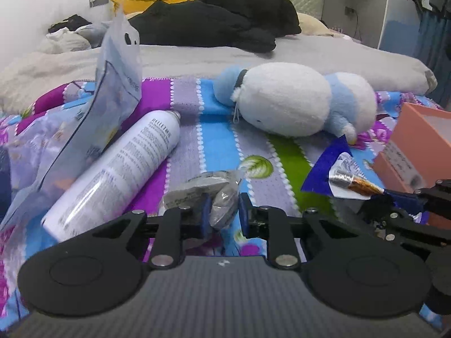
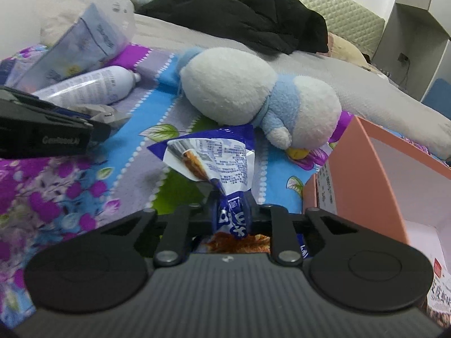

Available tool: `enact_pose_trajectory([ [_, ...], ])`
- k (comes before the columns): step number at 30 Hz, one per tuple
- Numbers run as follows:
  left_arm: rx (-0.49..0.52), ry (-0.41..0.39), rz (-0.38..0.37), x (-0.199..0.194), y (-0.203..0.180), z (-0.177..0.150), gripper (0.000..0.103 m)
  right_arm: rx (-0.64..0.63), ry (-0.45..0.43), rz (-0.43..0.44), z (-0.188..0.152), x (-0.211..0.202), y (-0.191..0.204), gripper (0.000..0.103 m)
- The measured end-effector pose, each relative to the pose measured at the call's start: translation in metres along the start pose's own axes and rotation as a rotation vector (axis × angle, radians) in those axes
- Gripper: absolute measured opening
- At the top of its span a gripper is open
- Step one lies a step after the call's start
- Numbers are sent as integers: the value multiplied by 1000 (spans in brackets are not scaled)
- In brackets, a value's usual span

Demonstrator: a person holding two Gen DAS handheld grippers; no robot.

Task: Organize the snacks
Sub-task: 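Grasp the clear dried-food bag with the left tool while the right tool grasps the blue-and-white snack, then lift both snacks and carry them over the pink box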

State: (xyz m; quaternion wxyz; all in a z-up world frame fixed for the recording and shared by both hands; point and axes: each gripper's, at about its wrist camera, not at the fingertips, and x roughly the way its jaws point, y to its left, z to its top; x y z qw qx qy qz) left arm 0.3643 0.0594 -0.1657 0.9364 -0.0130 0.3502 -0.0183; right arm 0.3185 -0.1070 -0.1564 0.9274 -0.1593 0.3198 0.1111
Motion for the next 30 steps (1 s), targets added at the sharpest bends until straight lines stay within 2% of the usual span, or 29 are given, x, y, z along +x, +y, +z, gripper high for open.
enact_pose_trajectory([
  [5, -31, 5, -1, -33, -4, -17, 24, 24, -11, 24, -9, -28, 3, 18],
  [17, -203, 0, -34, -114, -15, -74, 19, 75, -6, 91, -48, -99, 10, 17],
  [22, -222, -11, -34, -141, -28, -86, 19, 108, -14, 92, -61, -128, 4, 17],
  [30, -260, 0, -84, -177, -42, -91, 18, 173, -27, 115, -69, -159, -7, 17],
])
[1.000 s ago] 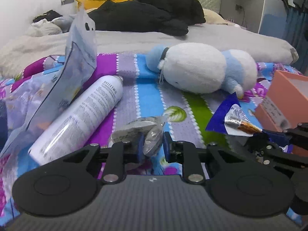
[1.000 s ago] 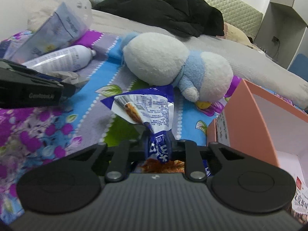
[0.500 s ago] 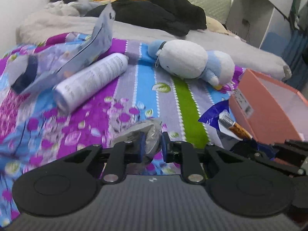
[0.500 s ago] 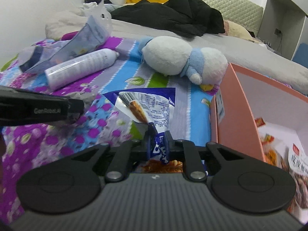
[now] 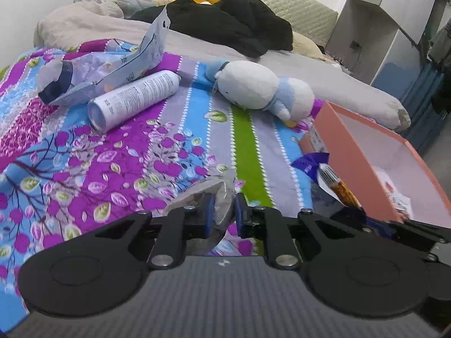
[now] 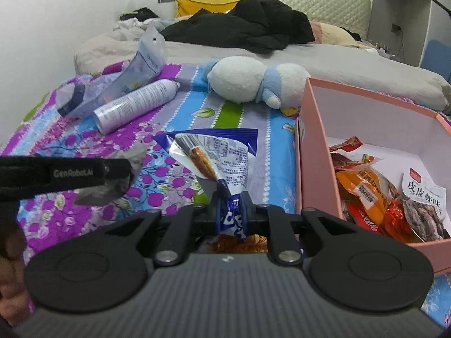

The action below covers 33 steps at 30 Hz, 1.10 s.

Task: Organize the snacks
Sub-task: 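Lift both snacks and carry them over the pink box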

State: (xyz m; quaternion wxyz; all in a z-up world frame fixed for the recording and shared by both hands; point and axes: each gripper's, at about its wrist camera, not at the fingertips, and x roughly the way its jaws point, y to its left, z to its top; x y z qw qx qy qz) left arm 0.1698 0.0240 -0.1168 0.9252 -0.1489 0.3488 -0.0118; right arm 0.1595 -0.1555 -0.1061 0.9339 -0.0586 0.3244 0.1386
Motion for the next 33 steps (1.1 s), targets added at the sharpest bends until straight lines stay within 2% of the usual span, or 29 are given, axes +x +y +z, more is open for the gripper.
enact_pose_trajectory([
  [2, 0, -4, -22, -12, -5, -1, 18, 16, -9, 16, 2, -9, -1, 17],
  [13, 17, -69, -38, -63, -26, 6, 17, 44, -109, 54, 26, -62, -5, 17],
  [24, 80, -123, -189, -88, -72, 24, 17, 56, -172, -4, 30, -104, -37, 17],
  [33, 137, -105, -297, -88, -125, 21, 17, 126, -194, -66, 19, -123, -77, 17],
])
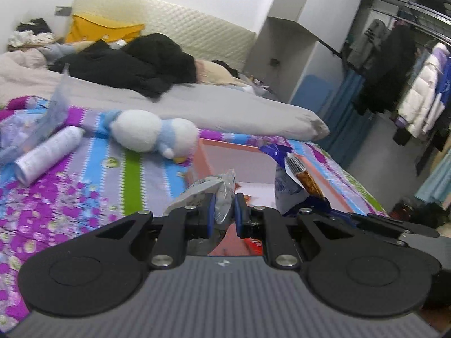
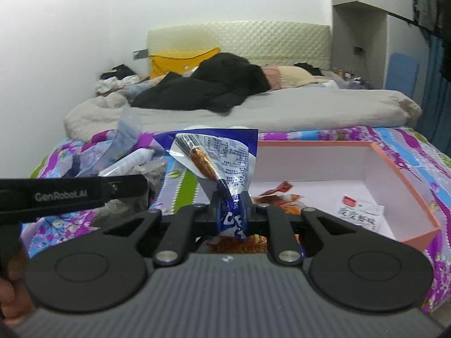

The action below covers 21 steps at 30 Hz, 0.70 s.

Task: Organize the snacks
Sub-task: 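Lift both snacks and carry them over the pink box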

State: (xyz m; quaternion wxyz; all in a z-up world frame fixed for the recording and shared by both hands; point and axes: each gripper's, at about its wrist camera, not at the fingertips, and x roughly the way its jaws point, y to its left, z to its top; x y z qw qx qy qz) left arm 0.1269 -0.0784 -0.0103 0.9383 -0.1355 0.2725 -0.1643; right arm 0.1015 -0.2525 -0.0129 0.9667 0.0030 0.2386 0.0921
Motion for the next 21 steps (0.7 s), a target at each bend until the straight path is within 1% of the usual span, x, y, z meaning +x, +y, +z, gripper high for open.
enact_pose_trajectory([
  [1, 3, 6, -18, 3, -6, -1, 17, 5, -3, -6, 0, -2, -4, 17],
  [9, 48, 45, -70, 36, -46, -4, 17, 41, -27, -74, -1, -13, -44, 17],
  [15, 100, 56, -95, 69, -65, 11, 17, 61, -35, -99, 9, 2, -70, 17],
  [21, 122, 79, -113, 110, -80, 29, 17, 69, -29, -120, 21, 27, -93, 17],
])
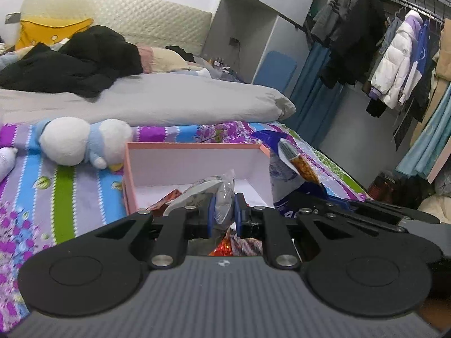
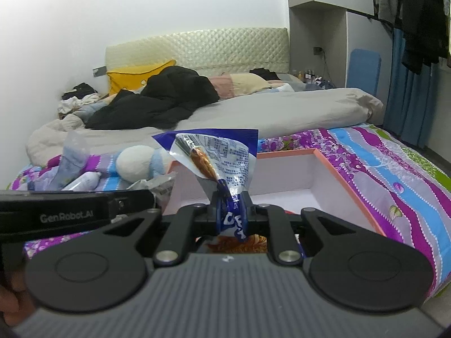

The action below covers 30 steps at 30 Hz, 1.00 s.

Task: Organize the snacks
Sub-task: 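Lift both snacks and carry them over the pink box, then lower both snacks into the pink box and open both tools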

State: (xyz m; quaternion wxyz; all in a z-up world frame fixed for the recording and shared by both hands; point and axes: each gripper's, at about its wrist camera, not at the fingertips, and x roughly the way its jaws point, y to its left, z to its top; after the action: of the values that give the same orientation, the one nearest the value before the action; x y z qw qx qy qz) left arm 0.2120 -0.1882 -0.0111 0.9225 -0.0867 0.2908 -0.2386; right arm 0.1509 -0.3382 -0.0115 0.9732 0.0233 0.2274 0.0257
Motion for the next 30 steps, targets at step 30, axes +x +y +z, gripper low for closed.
enact_pose_trajectory([
  [30, 40, 150, 122, 159, 39, 31, 31, 110, 174, -49, -13, 130, -61, 46],
])
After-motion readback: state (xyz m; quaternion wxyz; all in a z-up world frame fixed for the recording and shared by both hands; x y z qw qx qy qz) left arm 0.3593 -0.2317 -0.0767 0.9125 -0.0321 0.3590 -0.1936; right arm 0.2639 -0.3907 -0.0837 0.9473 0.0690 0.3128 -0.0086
